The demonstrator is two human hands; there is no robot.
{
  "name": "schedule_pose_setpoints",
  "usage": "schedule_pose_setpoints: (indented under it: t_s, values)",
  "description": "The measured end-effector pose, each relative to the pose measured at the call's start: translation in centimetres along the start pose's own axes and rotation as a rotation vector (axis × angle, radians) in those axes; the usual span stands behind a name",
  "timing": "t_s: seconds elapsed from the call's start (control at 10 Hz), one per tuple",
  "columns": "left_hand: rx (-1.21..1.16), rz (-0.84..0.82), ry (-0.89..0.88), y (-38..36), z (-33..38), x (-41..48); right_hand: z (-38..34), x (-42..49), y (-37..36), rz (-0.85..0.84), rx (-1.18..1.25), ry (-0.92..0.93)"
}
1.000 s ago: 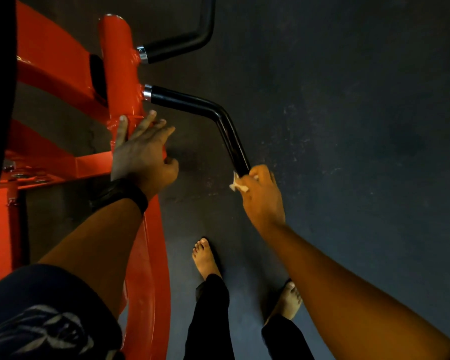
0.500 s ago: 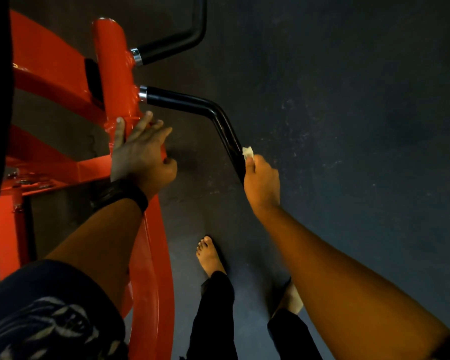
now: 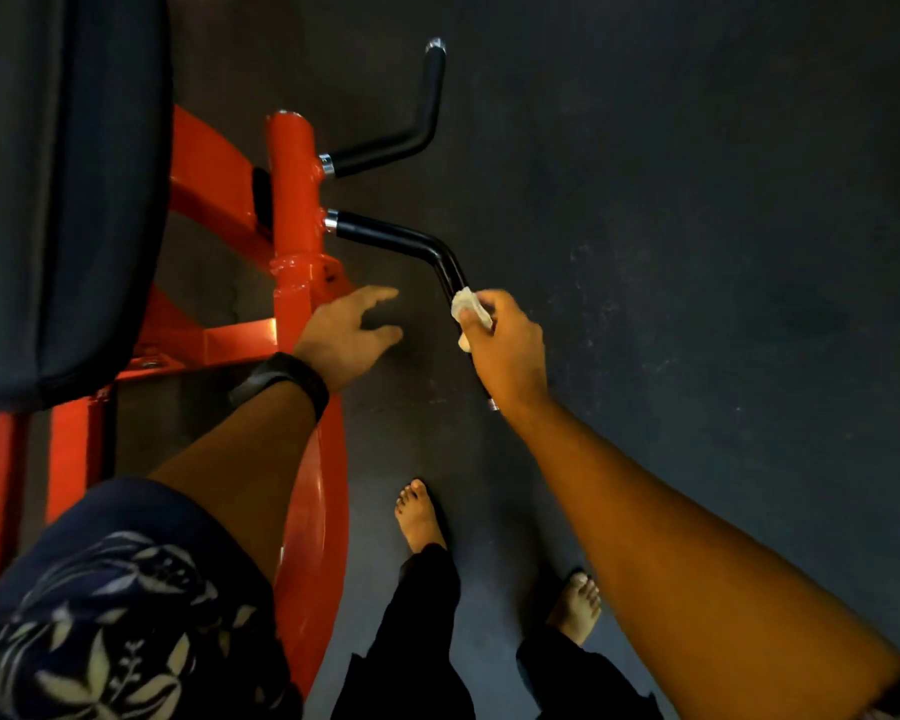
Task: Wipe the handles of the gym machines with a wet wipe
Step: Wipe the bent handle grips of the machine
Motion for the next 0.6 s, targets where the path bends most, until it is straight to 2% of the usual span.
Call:
schedule_pose_setpoints:
  t_s: [0.1,0.2,0.3,0.5,0.6]
  values:
    - [-0.244,-0.051,0.126,4.8,14.9,-8.5,-4.3,-0.7,2.0,-0.011,0.149,0.088]
    - [-0.421,-0.049,0.137,4.6,18.4,-10.1,-8.3,-1.6,4.3,-0.037,0.199,0.191]
    - [-0.548,0.021,0.147,5.8,21.0,-11.5,-11.5,-2.3,6.2,-0.057,0.194,0.269]
    - [-0.638,0.299,0.086,9.6,22.9,-11.0,-15.1,-1.8,6.6,-0.127,0.325,0.217]
    - [-0.622,0.357,0.091,11.2,22.3,-9.3,-17.0,0.1,6.0,-0.179,0.261,0.264]
Point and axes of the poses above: each hand's wrist, its own x-axis towards the middle knuckle, its own y-axis out of the back of the hand, z = x × y, the point moved 6 cm from there along x, towards the middle knuckle, and after that the axes turned 2 degrees about -y, right-handed, at the moved point
